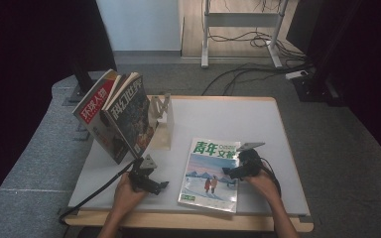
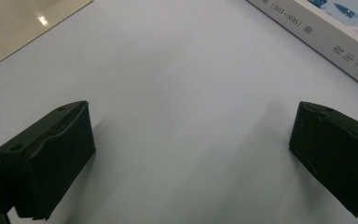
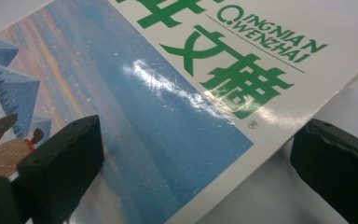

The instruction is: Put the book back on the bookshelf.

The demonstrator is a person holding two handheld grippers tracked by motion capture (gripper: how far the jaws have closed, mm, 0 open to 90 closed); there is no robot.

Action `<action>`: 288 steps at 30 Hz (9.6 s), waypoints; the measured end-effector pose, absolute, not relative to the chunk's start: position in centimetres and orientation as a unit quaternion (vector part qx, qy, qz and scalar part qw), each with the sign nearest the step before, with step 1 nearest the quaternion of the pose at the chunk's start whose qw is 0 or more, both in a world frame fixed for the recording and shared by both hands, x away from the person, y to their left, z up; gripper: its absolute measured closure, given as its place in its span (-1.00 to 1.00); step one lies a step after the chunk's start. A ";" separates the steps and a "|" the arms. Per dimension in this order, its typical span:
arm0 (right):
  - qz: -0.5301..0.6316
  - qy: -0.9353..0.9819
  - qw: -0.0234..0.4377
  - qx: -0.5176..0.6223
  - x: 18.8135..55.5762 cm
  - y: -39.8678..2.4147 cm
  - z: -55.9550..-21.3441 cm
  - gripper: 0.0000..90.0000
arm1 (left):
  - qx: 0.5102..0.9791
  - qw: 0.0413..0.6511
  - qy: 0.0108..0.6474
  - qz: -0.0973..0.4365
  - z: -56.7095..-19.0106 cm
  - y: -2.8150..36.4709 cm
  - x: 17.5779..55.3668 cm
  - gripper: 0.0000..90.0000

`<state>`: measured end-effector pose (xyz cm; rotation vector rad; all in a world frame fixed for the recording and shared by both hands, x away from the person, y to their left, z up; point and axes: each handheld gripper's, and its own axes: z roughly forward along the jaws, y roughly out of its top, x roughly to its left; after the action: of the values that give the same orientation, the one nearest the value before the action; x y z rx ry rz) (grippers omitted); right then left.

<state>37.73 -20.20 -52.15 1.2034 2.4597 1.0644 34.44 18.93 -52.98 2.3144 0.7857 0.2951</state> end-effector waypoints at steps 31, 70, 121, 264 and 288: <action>0.346 0.841 0.108 0.401 37.6 -19.8 -51.4 -0.77 | 0.886 0.333 0.301 0.113 -53.0 18.9 34.4 -1.00; 0.413 0.808 0.130 0.399 38.4 -19.2 -47.3 0.90 | 0.883 0.341 0.300 0.114 -52.8 19.0 33.9 -0.84; 0.438 0.817 0.180 0.329 34.9 -19.3 -43.2 0.89 | 0.893 0.381 0.216 -0.103 -51.9 11.6 36.7 -0.22; 0.525 0.805 0.135 0.242 35.2 -17.1 -40.3 0.26 | 0.844 0.502 0.151 0.112 -49.7 20.0 30.1 0.63; 0.526 0.804 0.138 0.240 35.1 -17.1 -40.4 0.27 | 0.818 0.540 0.166 0.109 -42.5 17.7 30.7 0.36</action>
<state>35.06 -17.06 -40.45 0.6952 2.3257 1.5225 30.68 17.70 -42.48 1.9454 0.3938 0.2596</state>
